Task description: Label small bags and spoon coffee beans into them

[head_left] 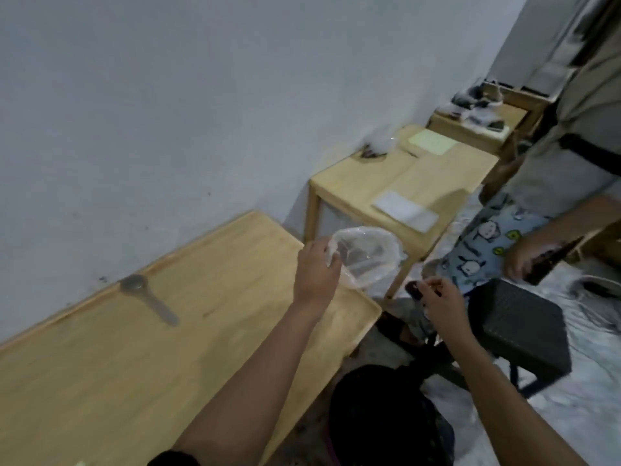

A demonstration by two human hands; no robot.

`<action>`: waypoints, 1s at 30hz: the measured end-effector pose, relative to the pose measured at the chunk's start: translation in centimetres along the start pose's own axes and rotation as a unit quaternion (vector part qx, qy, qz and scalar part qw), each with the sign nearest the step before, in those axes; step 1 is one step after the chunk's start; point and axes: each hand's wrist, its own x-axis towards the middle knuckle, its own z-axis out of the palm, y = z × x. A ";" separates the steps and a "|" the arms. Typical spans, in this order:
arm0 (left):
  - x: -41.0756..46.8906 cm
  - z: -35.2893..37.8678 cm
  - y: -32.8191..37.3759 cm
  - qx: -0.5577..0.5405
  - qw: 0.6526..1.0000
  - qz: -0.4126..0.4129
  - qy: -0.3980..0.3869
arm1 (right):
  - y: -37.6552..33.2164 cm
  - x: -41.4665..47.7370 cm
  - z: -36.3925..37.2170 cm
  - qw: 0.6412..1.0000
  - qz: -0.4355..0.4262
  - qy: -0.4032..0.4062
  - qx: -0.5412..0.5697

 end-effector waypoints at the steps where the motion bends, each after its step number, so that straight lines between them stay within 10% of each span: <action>1: -0.6 2.7 -0.2 0.007 1.000 0.008 -0.022 | 2.1 0.3 -1.1 1.000 0.011 0.013 -0.001; 10: -9.6 20.4 -7.4 0.110 0.972 0.011 -0.205 | 23.9 -0.2 -2.0 0.988 0.130 0.085 -0.018; 30: -22.9 31.1 -23.5 0.180 0.891 -0.178 -0.378 | 40.5 -3.3 5.6 0.939 0.161 -0.280 -0.121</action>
